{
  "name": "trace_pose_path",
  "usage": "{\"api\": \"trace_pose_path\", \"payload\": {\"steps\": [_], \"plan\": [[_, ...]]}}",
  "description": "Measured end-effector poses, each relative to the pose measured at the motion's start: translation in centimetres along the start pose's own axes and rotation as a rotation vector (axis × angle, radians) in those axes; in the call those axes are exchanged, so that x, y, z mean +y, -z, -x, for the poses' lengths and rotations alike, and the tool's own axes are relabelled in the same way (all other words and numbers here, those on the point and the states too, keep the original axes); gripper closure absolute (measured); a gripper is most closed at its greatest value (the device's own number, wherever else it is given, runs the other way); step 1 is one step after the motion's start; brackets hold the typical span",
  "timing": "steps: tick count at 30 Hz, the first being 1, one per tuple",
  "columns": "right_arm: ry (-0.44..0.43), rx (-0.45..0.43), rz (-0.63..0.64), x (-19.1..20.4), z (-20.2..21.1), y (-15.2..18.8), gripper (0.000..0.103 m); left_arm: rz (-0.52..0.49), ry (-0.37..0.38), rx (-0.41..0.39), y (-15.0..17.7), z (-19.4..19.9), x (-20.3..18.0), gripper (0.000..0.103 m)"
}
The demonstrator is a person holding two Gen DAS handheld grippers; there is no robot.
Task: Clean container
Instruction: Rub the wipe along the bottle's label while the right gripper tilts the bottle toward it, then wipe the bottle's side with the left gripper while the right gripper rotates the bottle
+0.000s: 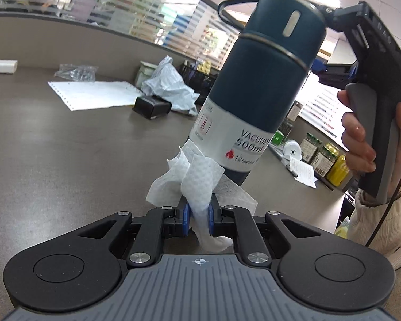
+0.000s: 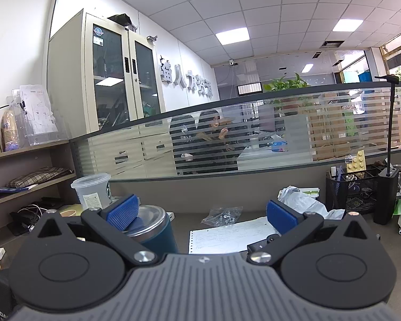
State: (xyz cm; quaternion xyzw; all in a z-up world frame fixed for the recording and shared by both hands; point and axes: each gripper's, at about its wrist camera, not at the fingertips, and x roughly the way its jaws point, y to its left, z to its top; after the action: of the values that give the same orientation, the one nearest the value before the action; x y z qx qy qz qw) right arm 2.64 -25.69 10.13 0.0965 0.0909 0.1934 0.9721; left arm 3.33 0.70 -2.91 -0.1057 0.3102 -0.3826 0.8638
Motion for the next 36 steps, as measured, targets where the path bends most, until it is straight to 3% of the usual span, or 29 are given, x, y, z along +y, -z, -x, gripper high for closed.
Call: {"api": "trace_pose_path", "payload": {"steps": [22,29,36], "plan": [[-0.010,-0.001,-0.007,-0.4,0.1,0.1,0.000,-0.008,-0.082,0.076,0.7,-1.4,0.3,0.085],[-0.013,-0.002,-0.011,-0.5,0.2,0.1,0.000,0.022,-0.071,-0.049,-0.9,1.1,0.3,0.086],[-0.015,-0.004,-0.014,-0.5,0.1,0.2,0.000,0.081,-0.010,-0.220,-3.0,4.4,-0.3,0.086]]}}
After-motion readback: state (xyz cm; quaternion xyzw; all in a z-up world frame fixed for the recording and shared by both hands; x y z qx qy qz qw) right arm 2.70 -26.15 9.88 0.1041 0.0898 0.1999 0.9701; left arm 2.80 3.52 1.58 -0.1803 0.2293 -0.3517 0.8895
